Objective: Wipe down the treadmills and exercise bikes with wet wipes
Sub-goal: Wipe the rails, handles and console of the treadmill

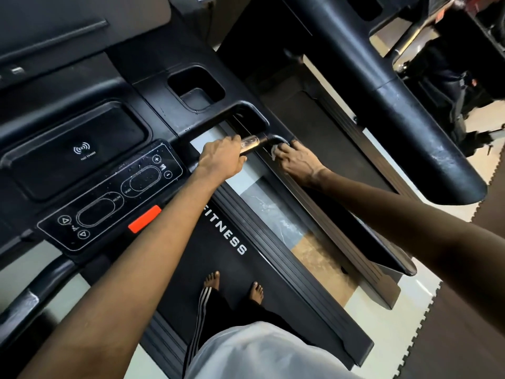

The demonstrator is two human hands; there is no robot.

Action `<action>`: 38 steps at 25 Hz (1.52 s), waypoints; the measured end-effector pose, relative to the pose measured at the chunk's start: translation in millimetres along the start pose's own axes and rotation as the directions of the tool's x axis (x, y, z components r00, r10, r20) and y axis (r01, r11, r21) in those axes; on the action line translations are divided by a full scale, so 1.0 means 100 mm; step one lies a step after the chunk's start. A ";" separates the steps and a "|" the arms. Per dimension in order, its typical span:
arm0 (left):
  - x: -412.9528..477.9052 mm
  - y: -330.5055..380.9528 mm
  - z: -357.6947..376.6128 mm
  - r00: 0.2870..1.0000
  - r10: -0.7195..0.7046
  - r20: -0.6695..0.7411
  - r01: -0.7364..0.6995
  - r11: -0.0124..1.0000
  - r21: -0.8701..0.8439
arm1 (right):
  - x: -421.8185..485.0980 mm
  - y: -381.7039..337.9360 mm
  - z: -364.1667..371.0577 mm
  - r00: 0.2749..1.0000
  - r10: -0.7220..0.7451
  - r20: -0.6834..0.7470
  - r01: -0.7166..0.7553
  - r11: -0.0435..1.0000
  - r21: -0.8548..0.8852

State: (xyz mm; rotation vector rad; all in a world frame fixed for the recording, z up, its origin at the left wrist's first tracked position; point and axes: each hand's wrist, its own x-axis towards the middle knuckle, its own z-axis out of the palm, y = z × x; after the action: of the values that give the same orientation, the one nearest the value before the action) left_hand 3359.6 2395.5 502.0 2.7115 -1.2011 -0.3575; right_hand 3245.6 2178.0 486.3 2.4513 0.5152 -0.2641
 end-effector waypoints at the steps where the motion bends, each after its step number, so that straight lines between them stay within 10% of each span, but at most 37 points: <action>1: 0.00 0.00 -0.02 1.000 -0.003 0.004 0.003 1.000 -0.014 | 0.02 0.00 0.00 0.999 0.008 -0.043 -0.007 1.000 0.018; 4: 0.00 0.01 -0.05 0.999 -0.013 0.038 0.016 0.997 -0.072 | 0.09 0.01 -0.09 0.962 0.233 -0.145 -0.169 0.919 0.356; 7: 0.00 0.03 -0.08 0.997 -0.034 0.075 0.040 0.996 -0.084 | 0.10 -0.09 -0.27 0.725 0.686 0.057 -0.368 0.317 0.874; 10: 0.02 0.02 -0.14 0.991 -0.073 0.110 0.070 0.997 0.034 | 0.11 -0.21 -0.34 0.419 0.880 0.222 -0.339 -0.075 0.938; 14: -0.09 -0.08 -0.20 0.982 -0.129 0.140 0.111 0.985 0.129 | 0.31 -0.31 -0.16 0.367 0.862 0.349 -0.349 -0.220 0.911; 20: -0.40 -0.10 -0.20 0.989 -0.128 0.068 0.114 0.975 0.190 | 0.38 -0.58 -0.50 0.688 0.721 0.083 -0.234 0.112 0.966; 28: -0.51 -0.03 -0.21 0.978 -0.203 0.055 0.181 0.944 0.274 | 0.24 -0.57 -0.34 0.759 0.650 0.033 -0.166 0.144 0.976; 33: -0.61 -0.05 -0.28 0.964 -0.265 0.028 0.236 0.900 0.367 | 0.32 -0.30 -0.23 0.671 0.734 0.105 -0.140 -0.013 0.990; 38: -0.70 -0.16 -0.27 0.972 -0.233 0.027 0.213 0.924 0.316 | 0.32 -0.35 -0.37 0.768 0.638 -0.052 -0.076 0.171 0.982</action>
State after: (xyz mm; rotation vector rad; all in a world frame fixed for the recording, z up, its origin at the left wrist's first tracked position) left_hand 3332.8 2459.8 534.8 3.1468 -1.0410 -0.3067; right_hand 3262.5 2236.1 487.1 3.8203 -0.2986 0.4343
